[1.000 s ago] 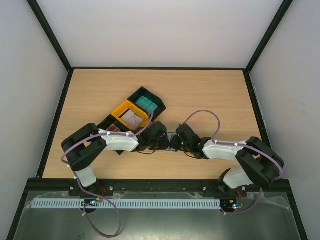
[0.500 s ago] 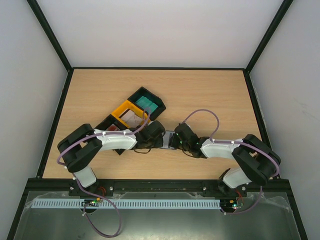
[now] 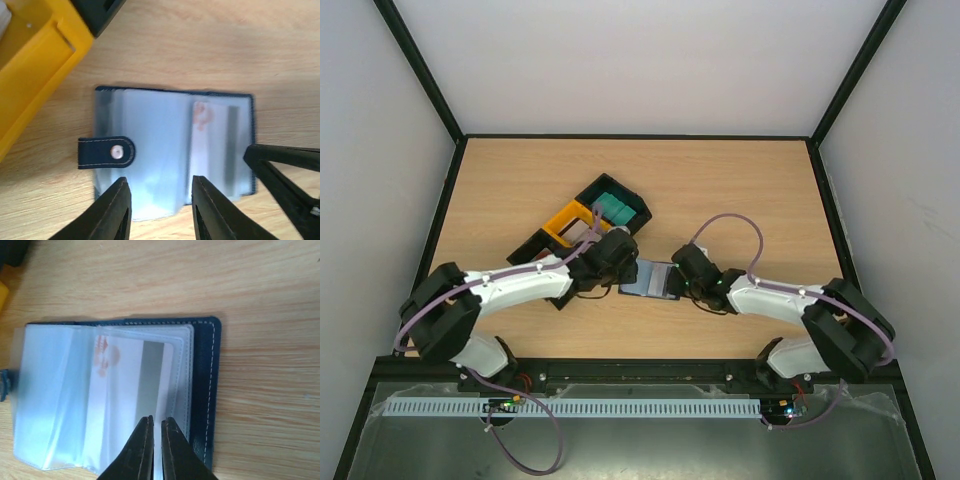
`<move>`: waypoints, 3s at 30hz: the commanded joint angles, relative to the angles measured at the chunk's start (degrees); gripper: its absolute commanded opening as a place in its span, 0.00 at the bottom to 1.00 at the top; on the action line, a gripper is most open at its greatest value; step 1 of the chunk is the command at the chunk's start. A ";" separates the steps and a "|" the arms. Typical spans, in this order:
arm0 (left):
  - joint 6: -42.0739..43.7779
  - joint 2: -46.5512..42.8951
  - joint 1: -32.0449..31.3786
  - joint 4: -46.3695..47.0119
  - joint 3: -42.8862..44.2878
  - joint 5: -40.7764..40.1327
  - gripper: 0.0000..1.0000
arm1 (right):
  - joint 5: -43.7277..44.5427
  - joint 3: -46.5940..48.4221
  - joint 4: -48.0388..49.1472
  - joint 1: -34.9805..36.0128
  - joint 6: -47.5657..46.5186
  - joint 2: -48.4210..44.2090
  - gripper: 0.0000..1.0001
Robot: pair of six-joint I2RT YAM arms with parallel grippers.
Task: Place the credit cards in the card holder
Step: Turn over the card slot in the card holder, then pick up the credit card from the storage box.
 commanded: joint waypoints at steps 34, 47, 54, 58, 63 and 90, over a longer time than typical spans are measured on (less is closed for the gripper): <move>12.19 -6.77 17.04 -19.77 -5.43 6.01 0.83 | 0.19 8.75 -11.14 -0.30 -4.86 -5.91 0.24; 15.23 -6.36 17.86 -18.10 -6.42 8.57 0.69 | 0.03 8.89 -11.38 -0.27 -4.31 -5.59 0.24; 14.71 -8.44 17.92 -19.46 -7.30 6.70 0.54 | -0.70 9.73 -10.88 -0.31 -3.95 -4.74 0.24; 14.42 -8.67 18.15 -19.63 -7.12 6.52 0.48 | -0.64 10.26 -10.84 -0.27 -3.89 -4.65 0.24; 14.36 -9.13 18.14 -20.25 -6.83 6.63 0.45 | -0.54 10.16 -11.20 -0.31 -4.13 -4.72 0.24; 13.32 -12.34 18.36 -23.31 -6.13 5.86 0.33 | -0.93 9.66 -10.67 -0.27 -4.12 -4.82 0.24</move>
